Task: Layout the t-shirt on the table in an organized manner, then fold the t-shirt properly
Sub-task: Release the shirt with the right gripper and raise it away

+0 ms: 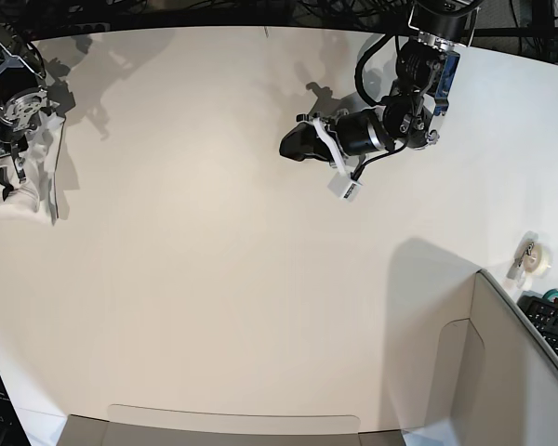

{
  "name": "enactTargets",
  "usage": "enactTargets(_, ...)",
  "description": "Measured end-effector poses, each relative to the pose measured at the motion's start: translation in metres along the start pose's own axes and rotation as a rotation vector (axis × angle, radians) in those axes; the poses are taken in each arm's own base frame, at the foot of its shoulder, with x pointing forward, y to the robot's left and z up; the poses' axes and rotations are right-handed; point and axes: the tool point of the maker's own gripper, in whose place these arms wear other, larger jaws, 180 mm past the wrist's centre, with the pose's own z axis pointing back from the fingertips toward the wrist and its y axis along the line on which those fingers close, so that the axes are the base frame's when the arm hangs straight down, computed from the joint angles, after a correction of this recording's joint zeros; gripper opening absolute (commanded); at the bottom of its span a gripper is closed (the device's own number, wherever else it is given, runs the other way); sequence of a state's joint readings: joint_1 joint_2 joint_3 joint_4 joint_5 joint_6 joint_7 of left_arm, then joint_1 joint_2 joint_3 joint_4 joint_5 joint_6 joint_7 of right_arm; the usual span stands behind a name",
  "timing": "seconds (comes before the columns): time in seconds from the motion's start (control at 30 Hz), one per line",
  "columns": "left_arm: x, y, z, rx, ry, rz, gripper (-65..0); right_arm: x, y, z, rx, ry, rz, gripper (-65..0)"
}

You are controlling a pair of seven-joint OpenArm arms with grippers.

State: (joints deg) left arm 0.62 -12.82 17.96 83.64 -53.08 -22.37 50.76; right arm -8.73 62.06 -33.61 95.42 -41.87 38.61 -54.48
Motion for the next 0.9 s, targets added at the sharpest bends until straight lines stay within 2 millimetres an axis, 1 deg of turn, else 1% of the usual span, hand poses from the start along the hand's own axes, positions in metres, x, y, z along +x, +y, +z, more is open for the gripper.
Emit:
enactTargets(0.17, -0.001, -0.001, -0.001, -0.002, 0.000, 0.003, -64.9, -0.028, -0.033, 0.010, -0.088, 0.039, -0.034, -65.0)
enactTargets(0.27, -0.002, 0.000, 0.000, 0.001, 0.003, 0.002, -64.9, -0.044, -0.041, 0.018, -0.117, 0.080, -0.046, -65.0)
enactTargets(0.33, -0.001, 0.000, 0.000, 0.001, 0.001, 0.003, -64.9, -0.049, -0.049, 0.028, -0.147, 0.089, -0.055, -65.0)
enactTargets(0.4, -0.001, -0.001, 0.000, -0.003, 0.001, 0.003, -64.9, -0.050, -0.062, 0.043, -0.193, 0.074, -0.095, -65.0)
enactTargets(0.43, -0.003, 0.000, 0.000, -0.003, 0.002, 0.004, -64.9, -0.054, -0.067, 0.052, -0.219, 0.088, -0.112, -65.0)
enactTargets(0.5, -0.001, -0.001, 0.001, 0.002, 0.000, -0.001, -64.9, -0.061, -0.069, 0.064, -0.236, 0.104, -0.135, -65.0)
enactTargets(0.53, 0.001, -0.002, 0.002, 0.002, -0.003, -0.007, -64.9, -0.062, -0.066, 0.067, -0.233, 0.107, -0.138, -65.0)
enactTargets(0.57, 0.003, -0.006, 0.003, -0.006, -0.012, -0.019, -64.9, -0.059, -0.062, 0.067, -0.223, 0.100, -0.160, -65.0)
enactTargets(0.6, 0.005, -0.013, 0.005, -0.016, -0.021, -0.035, -64.9, -0.056, -0.054, 0.066, -0.199, 0.099, -0.186, -65.0)
enactTargets(0.67, 0.007, -0.027, 0.009, -0.037, -0.040, -0.059, -64.9, -0.037, -0.041, 0.067, -0.161, 0.034, -0.216, -65.0)
enactTargets(0.7, 0.009, -0.031, 0.010, -0.031, -0.048, -0.047, -64.9, -0.027, -0.034, 0.067, -0.141, -0.004, -0.227, -65.0)
enactTargets(0.77, 0.012, -0.034, 0.014, -0.005, -0.061, -0.032, -64.9, -0.015, -0.019, 0.070, -0.102, -0.032, -0.249, -65.0)
enactTargets(0.83, 0.009, -0.043, 0.018, -0.017, -0.028, -0.059, -64.9, 0.003, -0.004, 0.074, -0.062, -0.085, -0.260, -65.0)
enactTargets(0.9, 0.013, -0.052, 0.021, -0.030, -0.031, -0.083, -64.9, 0.019, 0.007, 0.080, -0.036, -0.128, -0.267, -65.0)
